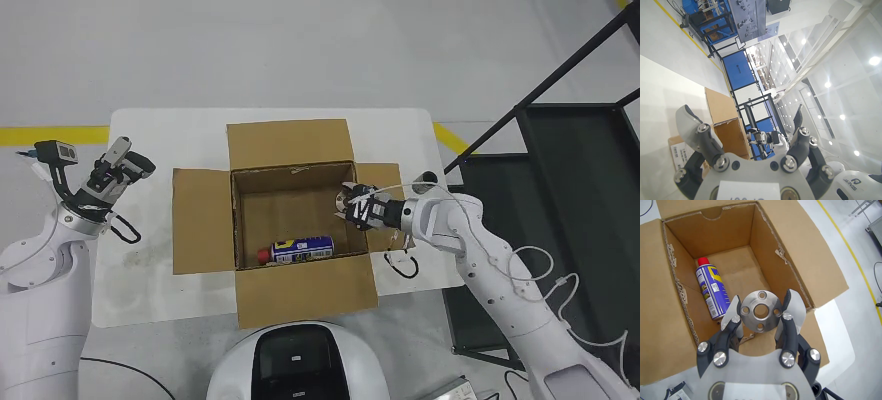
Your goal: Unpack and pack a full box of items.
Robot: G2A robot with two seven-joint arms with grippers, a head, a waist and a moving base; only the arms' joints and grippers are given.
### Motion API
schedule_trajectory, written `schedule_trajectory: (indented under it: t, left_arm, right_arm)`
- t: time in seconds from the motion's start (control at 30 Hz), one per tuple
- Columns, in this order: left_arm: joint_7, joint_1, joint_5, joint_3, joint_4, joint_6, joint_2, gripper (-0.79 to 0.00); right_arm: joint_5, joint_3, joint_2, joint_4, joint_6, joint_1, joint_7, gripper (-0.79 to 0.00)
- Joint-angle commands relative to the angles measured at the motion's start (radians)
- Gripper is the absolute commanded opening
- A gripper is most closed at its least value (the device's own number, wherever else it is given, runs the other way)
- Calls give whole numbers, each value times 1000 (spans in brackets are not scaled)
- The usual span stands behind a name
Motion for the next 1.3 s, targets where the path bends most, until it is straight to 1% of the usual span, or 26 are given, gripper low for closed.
schedule_trajectory:
  t: [0.0,0.5,0.53,0.6,0.73,0.83,0.93,1.07,1.27]
  left_arm:
    - [0,0,0,0,0,0,0,0]
    - [0,0,0,0,0,0,0,0]
    - [0,0,0,0,0,0,0,0]
    - [0,0,0,0,0,0,0,0]
    - [0,0,0,0,0,0,0,0]
    - [0,0,0,0,0,0,0,0]
    - [0,0,0,0,0,0,0,0]
    - [0,0,0,0,0,0,0,0]
    - [0,0,0,0,0,0,0,0]
  right_arm:
    - [20,-14,-5,21,7,18,-7,-785]
    - [19,-15,-5,19,11,18,-8,-785]
    - [13,-22,-7,12,22,20,-8,-785]
    - [-15,-61,-14,7,30,49,30,-785]
    - [-62,-201,-49,64,47,157,127,-785]
    - [-72,-319,-88,156,70,246,180,-785]
    - [-87,-412,-128,253,109,318,210,-785]
    - [-97,-492,-172,364,160,376,228,-785]
    - [-79,-555,-220,499,157,434,226,-785]
